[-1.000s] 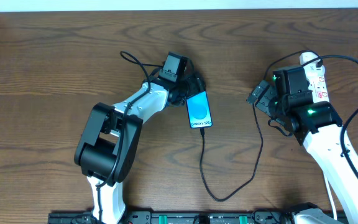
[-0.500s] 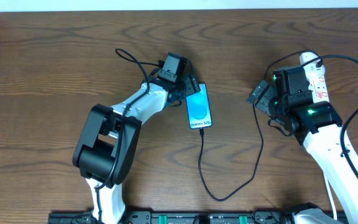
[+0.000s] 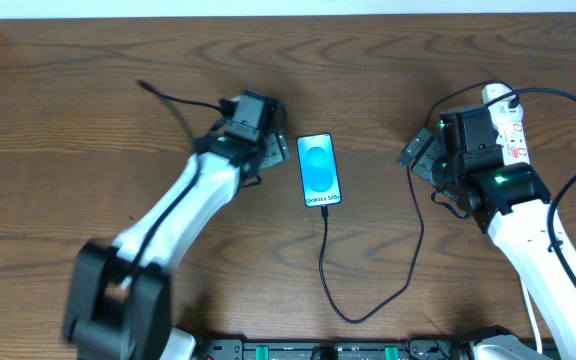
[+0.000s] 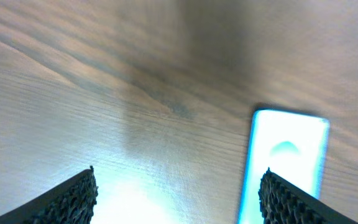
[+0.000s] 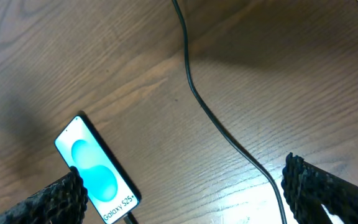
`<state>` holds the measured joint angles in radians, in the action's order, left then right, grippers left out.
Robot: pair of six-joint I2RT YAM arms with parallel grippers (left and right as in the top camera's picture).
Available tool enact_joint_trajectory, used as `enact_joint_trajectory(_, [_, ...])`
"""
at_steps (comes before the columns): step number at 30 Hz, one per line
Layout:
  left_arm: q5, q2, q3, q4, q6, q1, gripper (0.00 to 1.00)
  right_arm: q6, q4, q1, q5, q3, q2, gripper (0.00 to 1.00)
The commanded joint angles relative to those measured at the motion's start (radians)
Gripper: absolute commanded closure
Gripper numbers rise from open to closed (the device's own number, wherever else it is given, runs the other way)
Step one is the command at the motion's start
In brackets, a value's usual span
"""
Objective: Plug charger to phone and switch on socket
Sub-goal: 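Open the left gripper and lift it away from the phone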
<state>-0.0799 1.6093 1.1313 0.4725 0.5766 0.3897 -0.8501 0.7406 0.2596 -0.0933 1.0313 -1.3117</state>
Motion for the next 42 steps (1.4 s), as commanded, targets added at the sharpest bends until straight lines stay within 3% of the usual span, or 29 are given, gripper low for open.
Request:
enact_joint_trajectory(1, [-0.054, -0.156, 0.013, 0.052, -0.043, -0.002, 0.18, 0.014, 0.000, 0.002, -0.021, 0.003, -0.004, 0.01])
enact_joint_trajectory(11, [-0.117, -0.468, 0.012, 0.162, -0.042, -0.002, 0.17, 0.013, -0.004, 0.002, -0.021, 0.003, -0.004, 0.01])
enact_joint_trajectory(17, [-0.116, -0.500, 0.012, 0.186, -0.042, -0.002, 0.17, 0.017, -0.014, 0.002, -0.021, 0.003, -0.004, 0.01])
enact_joint_trajectory(25, [-0.116, -0.486, 0.012, 0.186, -0.042, -0.002, 0.17, 0.212, -0.053, -0.012, 0.063, 0.009, -0.004, 0.01])
enact_joint_trajectory(33, [-0.116, -0.486, 0.012, 0.186, -0.042, -0.002, 0.17, 0.364, 0.039, -0.164, 0.294, 0.086, -0.004, 0.01])
enact_joint_trajectory(42, [-0.116, -0.486, 0.012, 0.186, -0.042, -0.002, 0.16, 0.487, 0.206, -0.380, 0.314, 0.207, -0.006, 0.01])
